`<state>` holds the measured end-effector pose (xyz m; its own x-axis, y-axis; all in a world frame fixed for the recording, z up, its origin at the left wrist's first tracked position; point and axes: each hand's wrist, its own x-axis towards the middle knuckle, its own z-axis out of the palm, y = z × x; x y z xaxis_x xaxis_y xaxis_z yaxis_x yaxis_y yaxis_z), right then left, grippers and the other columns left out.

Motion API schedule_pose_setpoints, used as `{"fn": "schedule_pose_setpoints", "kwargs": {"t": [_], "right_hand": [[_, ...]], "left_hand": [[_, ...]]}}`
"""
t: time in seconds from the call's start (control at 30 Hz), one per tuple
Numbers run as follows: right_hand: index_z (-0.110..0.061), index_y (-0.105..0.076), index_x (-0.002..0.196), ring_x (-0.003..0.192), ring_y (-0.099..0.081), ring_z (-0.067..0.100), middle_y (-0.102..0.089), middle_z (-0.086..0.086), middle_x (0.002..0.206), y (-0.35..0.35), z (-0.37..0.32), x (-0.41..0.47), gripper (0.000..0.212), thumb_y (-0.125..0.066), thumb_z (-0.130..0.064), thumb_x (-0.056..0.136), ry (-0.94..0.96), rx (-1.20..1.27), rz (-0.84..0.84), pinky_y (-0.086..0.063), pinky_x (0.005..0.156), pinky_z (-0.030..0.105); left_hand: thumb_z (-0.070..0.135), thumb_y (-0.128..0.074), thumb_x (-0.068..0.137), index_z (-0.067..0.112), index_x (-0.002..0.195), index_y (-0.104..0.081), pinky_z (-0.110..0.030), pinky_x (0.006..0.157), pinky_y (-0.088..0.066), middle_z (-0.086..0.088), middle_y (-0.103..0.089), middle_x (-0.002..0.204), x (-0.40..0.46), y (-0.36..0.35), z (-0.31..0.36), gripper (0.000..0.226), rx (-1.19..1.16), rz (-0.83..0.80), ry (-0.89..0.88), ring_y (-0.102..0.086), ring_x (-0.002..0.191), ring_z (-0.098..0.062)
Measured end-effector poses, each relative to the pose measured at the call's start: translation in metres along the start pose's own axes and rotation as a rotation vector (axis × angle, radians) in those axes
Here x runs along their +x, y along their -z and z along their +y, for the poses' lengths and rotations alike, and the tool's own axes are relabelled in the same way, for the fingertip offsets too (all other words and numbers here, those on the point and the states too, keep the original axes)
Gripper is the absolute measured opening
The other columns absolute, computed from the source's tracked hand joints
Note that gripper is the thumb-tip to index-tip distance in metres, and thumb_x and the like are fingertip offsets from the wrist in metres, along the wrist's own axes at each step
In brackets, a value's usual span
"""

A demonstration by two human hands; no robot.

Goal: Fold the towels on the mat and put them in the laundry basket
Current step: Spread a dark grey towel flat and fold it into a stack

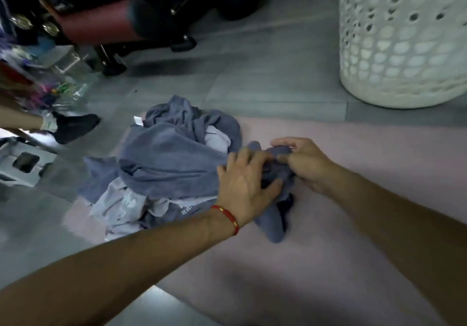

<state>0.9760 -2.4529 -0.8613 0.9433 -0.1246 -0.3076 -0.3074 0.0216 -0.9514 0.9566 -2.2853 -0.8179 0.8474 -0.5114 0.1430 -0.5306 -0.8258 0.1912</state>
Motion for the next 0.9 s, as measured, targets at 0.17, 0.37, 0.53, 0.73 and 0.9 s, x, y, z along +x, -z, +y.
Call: {"fn": "schedule_pose_setpoints", "kwargs": {"t": [0.17, 0.37, 0.53, 0.73, 0.9], "right_hand": [[-0.028, -0.054, 0.144, 0.119, -0.055, 0.013, -0.055, -0.004, 0.138, 0.109, -0.017, -0.041, 0.052, -0.066, -0.013, 0.096, 0.138, -0.728, -0.232, -0.046, 0.098, 0.025], [-0.048, 0.02, 0.15, 0.14, -0.037, 0.021, -0.007, -0.009, 0.167, 0.163, 0.036, -0.12, 0.077, -0.039, -0.025, 0.104, 0.146, -1.398, -0.676, -0.035, 0.114, 0.031], [-0.023, -0.051, 0.129, 0.067, -0.053, 0.007, -0.053, -0.022, 0.087, 0.175, 0.091, -0.125, 0.031, -0.052, -0.016, 0.099, 0.174, -1.217, -0.284, -0.046, 0.068, 0.03], [-0.025, -0.002, 0.162, 0.151, -0.022, 0.032, -0.005, 0.006, 0.169, 0.185, 0.105, -0.067, 0.09, -0.063, -0.022, 0.096, -0.011, -1.427, -0.309, -0.038, 0.113, 0.045], [-0.015, -0.035, 0.147, 0.125, -0.05, 0.031, -0.049, 0.012, 0.143, 0.19, 0.112, -0.031, 0.064, -0.065, -0.033, 0.094, -0.054, -1.412, -0.175, -0.044, 0.1, 0.041]], "left_hand": [[0.064, -0.065, 0.08, 0.027, 0.158, -0.012, -0.058, 0.114, -0.023, -0.006, -0.024, 0.159, 0.032, -0.037, -0.029, 0.102, 0.166, -0.323, -0.065, -0.018, 0.147, -0.031], [0.07, -0.058, 0.074, 0.045, 0.141, -0.036, -0.05, 0.113, -0.031, 0.01, -0.051, 0.143, 0.041, -0.087, 0.021, 0.075, -0.106, -0.667, -0.237, -0.044, 0.135, -0.019], [0.021, -0.061, 0.091, 0.023, 0.119, -0.063, -0.035, 0.093, -0.048, -0.004, -0.068, 0.12, 0.011, -0.111, 0.017, 0.028, -0.054, -0.634, -0.299, -0.062, 0.111, -0.025], [0.034, -0.07, 0.087, 0.022, 0.133, -0.049, -0.03, 0.098, -0.043, 0.002, -0.06, 0.125, -0.018, -0.104, -0.004, 0.052, -0.064, -0.633, -0.246, -0.057, 0.115, -0.019], [0.067, -0.061, 0.082, 0.025, 0.13, -0.052, -0.025, 0.098, -0.044, 0.014, -0.06, 0.12, 0.004, -0.128, 0.038, 0.064, -0.563, -0.659, 0.211, -0.057, 0.113, -0.01]]}}
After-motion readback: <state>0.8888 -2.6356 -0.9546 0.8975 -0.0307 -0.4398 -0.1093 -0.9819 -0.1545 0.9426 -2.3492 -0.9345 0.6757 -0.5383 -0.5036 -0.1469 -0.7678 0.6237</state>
